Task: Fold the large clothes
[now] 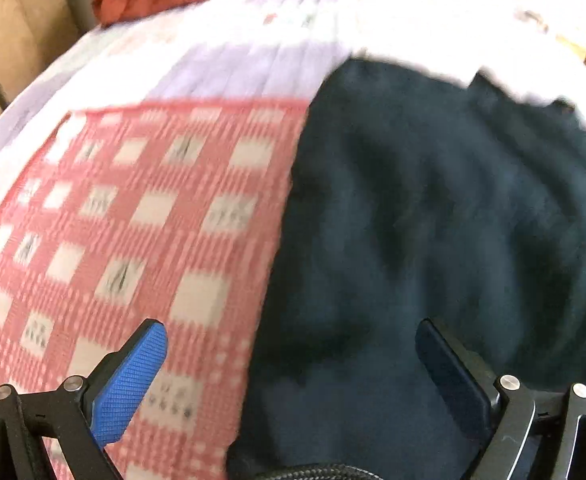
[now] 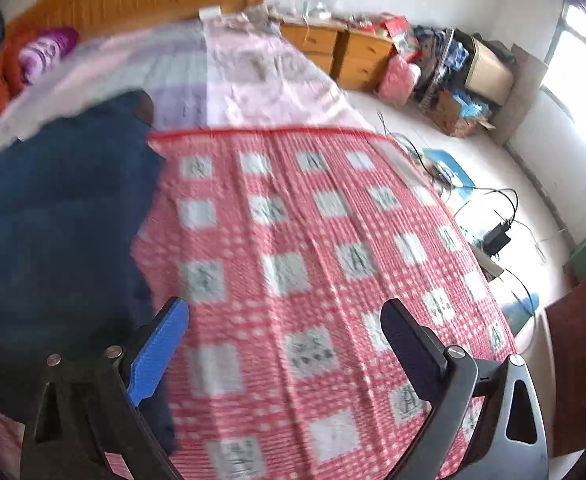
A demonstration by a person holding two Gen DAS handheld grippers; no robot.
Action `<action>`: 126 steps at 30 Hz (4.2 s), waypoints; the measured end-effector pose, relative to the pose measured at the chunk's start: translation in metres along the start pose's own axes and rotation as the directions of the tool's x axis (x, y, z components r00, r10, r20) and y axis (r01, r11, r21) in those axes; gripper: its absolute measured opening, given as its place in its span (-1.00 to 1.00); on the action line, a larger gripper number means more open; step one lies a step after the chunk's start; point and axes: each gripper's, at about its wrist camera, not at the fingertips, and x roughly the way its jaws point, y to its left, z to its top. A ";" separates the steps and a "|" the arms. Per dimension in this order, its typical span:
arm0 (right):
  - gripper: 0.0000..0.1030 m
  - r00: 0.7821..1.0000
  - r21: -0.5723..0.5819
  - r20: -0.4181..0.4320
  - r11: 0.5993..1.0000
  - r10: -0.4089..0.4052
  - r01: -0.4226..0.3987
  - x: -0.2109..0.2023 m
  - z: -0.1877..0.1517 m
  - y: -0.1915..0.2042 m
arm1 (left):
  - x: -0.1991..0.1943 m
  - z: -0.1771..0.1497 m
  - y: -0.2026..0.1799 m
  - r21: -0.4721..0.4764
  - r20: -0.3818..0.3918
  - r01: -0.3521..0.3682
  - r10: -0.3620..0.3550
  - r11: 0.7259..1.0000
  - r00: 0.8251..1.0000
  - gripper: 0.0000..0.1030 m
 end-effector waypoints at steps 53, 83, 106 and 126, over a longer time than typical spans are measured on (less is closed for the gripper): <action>0.61 0.908 -0.052 -0.165 0.916 0.384 -0.397 -0.238 -0.029 0.129 | -0.232 -0.017 -0.102 0.101 -0.124 0.003 0.010 0.995 0.992 0.99; 0.61 0.908 -0.057 -0.156 0.914 0.388 -0.401 -0.457 -0.079 0.090 | -0.447 -0.088 -0.172 0.119 -0.040 0.066 -0.062 0.991 0.997 0.99; 0.61 0.919 -0.052 -0.125 0.923 0.373 -0.382 -0.478 -0.068 0.092 | -0.463 -0.080 -0.166 0.111 -0.027 0.076 -0.074 0.991 0.997 0.99; 0.61 0.927 -0.013 -0.131 0.934 0.352 -0.357 -0.473 -0.061 0.086 | -0.452 -0.073 -0.186 0.152 -0.045 0.083 -0.077 0.985 0.996 0.99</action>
